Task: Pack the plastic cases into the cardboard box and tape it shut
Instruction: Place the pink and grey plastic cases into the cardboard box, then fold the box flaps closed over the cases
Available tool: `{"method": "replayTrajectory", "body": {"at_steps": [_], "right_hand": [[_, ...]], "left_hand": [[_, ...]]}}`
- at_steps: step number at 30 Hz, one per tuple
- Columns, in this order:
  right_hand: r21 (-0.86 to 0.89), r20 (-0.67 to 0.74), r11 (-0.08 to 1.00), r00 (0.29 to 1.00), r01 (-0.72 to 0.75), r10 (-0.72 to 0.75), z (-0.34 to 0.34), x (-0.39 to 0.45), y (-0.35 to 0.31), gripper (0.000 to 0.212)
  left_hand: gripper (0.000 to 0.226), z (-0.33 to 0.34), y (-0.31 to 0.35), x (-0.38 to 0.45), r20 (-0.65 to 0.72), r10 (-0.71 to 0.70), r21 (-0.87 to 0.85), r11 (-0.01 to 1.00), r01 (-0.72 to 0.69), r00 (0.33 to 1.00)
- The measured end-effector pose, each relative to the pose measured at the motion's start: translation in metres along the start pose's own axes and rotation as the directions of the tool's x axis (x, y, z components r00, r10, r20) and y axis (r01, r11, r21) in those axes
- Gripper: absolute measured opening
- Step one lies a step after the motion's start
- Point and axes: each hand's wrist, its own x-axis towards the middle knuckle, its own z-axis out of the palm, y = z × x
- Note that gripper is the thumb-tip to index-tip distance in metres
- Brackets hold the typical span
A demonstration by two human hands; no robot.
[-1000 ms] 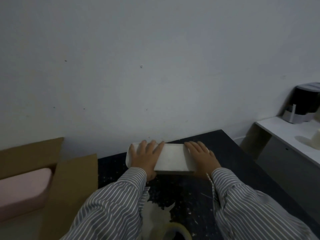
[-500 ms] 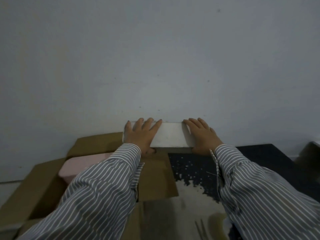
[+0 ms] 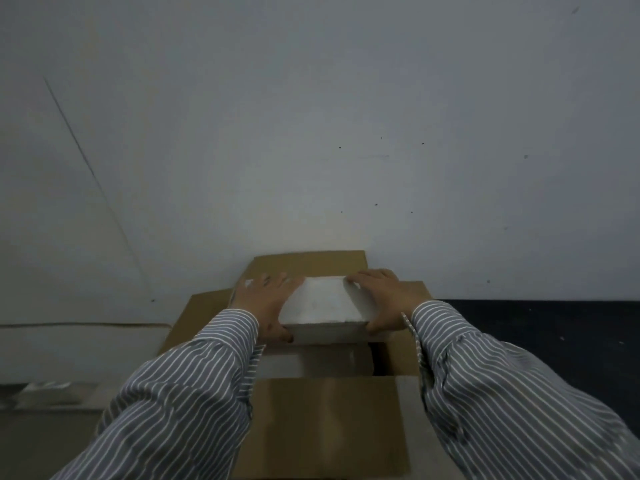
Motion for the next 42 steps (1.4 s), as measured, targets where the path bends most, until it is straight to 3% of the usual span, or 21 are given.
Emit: {"method": "replayTrajectory", "body": {"at_steps": [6, 17, 25, 30, 36, 40, 42], "right_hand": [[0.004, -0.02, 1.0, 1.0, 0.003, -0.003, 0.032, 0.007, -0.019, 0.095], [0.012, 0.1, 0.995, 0.99, -0.097, 0.095, 0.081, 0.003, -0.029, 0.089], [0.031, 0.067, 0.99, 0.989, -0.138, 0.135, 0.098, 0.007, -0.022, 0.072], [0.062, 0.069, 0.971, 0.972, -0.23, 0.226, 0.091, 0.0, -0.024, 0.073], [0.111, -0.022, 0.908, 0.912, -0.404, 0.409, 0.082, -0.021, -0.008, 0.072], [0.134, -0.051, 0.81, 0.812, -0.572, 0.582, 0.076, -0.034, 0.003, 0.071], [0.142, -0.045, 0.736, 0.738, -0.662, 0.673, 0.076, -0.04, 0.01, 0.071]], "left_hand": [[0.109, 0.043, -0.012, -0.012, -0.02, 0.0, -0.036, 0.999, -0.001, 1.0], [0.096, 0.082, -0.018, -0.013, 0.056, 0.032, -0.037, 0.999, -0.03, 0.998], [0.078, 0.095, -0.02, -0.007, 0.216, 0.001, -0.201, 0.979, 0.044, 0.976], [0.074, 0.096, -0.027, -0.011, 0.191, -0.045, -0.256, 0.962, 0.095, 0.98], [0.073, 0.099, -0.051, -0.023, 0.086, -0.142, -0.251, 0.955, 0.16, 0.986], [0.073, 0.105, -0.067, -0.034, 0.079, -0.272, -0.32, 0.904, 0.283, 0.959], [0.061, 0.106, -0.073, -0.039, 0.083, -0.331, -0.379, 0.862, 0.336, 0.94]]}}
